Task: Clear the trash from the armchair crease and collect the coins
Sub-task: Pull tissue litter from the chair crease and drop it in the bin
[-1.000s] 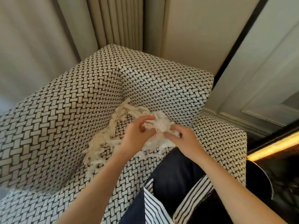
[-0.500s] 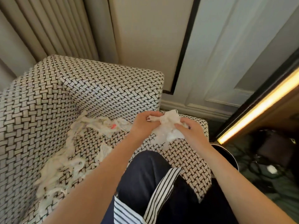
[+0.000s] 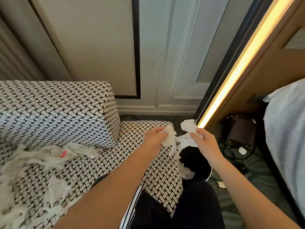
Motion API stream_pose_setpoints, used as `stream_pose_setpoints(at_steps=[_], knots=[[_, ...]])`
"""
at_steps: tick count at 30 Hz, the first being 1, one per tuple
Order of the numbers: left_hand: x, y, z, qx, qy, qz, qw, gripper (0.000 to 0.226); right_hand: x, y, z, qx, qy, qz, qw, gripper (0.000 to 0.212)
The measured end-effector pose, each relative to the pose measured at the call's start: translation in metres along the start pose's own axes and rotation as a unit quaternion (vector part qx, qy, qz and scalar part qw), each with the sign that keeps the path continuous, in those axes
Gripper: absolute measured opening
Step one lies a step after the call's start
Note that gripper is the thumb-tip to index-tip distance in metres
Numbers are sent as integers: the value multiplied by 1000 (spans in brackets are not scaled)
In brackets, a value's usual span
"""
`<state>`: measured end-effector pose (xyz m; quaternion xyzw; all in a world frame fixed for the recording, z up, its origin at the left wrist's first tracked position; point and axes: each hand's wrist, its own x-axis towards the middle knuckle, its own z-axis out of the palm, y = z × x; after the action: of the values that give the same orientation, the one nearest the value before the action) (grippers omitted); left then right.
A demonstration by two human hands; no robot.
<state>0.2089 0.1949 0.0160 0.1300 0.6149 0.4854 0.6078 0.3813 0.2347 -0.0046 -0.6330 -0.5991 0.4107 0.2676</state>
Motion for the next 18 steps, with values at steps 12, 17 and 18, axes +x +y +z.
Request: stream_pose_setpoints(at_steps=[12,17,18], knots=[[31,-18,91,5,-35,-61,998,35,30,73,-35,51,52,150,986,36],[33,-10,98,-49,-81,-100,990,43,37,85,-33,-2,42,162,986,41],[32,-11,98,-36,-104,-101,989,44,37,87,-32,-13,38,162,986,41]])
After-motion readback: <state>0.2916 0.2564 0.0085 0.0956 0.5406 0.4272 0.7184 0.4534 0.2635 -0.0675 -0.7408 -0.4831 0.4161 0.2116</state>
